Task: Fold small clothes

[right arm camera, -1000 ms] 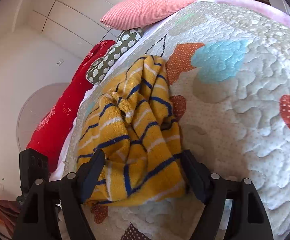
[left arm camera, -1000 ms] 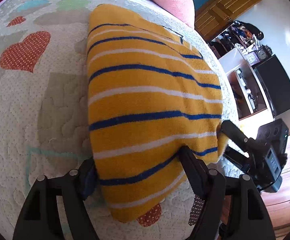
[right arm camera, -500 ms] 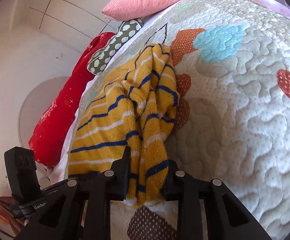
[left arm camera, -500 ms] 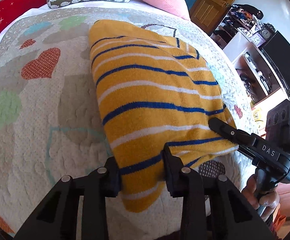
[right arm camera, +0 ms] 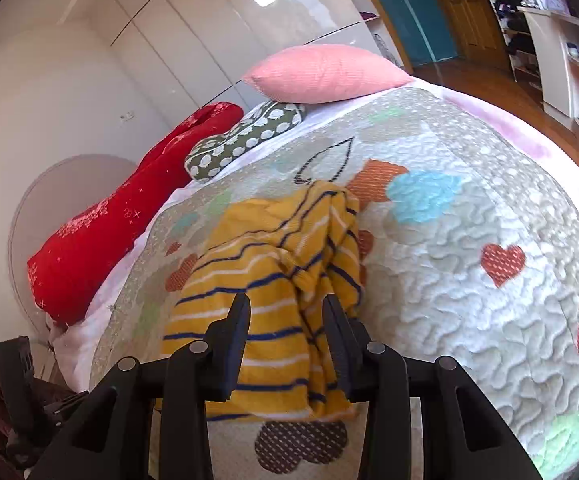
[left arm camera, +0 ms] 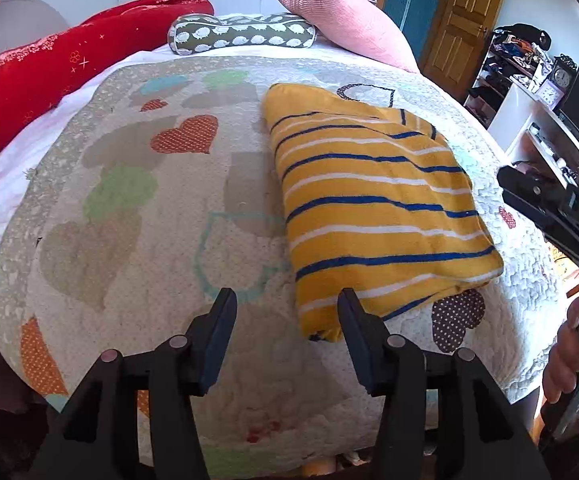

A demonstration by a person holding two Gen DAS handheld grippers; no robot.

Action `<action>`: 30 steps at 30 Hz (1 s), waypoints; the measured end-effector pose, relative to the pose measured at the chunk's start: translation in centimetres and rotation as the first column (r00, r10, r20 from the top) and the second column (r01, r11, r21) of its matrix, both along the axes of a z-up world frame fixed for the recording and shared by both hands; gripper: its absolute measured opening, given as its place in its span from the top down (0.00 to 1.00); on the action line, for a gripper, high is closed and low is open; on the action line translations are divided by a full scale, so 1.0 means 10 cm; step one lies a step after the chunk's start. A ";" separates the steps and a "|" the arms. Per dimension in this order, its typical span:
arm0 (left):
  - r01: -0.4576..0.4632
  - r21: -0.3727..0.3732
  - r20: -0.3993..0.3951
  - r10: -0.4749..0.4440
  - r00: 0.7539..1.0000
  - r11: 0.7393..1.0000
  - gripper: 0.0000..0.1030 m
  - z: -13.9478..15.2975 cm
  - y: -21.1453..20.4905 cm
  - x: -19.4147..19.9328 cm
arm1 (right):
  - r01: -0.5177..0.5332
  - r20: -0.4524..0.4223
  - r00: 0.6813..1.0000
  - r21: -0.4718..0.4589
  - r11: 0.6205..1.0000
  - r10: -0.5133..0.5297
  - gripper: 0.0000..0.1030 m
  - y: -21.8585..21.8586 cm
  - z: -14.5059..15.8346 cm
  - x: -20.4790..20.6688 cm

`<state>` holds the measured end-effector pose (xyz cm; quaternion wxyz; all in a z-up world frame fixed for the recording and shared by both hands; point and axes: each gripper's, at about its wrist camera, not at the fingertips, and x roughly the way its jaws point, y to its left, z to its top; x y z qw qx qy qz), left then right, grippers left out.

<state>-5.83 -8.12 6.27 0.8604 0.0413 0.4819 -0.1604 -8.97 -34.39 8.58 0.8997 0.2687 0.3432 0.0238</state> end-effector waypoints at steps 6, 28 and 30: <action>-0.048 0.042 0.023 0.047 0.999 0.998 0.49 0.00 0.23 -0.03 | -0.108 -0.120 0.988 -0.061 0.992 0.100 0.47 0.32 -0.35 0.68; -0.102 0.044 0.069 0.099 0.993 0.994 0.41 0.05 0.40 -0.12 | 0.000 -0.160 0.986 -0.224 0.975 -0.037 0.33 0.44 -0.64 -0.01; -0.089 0.043 0.071 0.086 0.994 0.995 0.41 0.07 0.36 -0.15 | -0.010 -0.159 0.987 -0.256 0.967 -0.032 0.33 0.49 -0.63 -0.05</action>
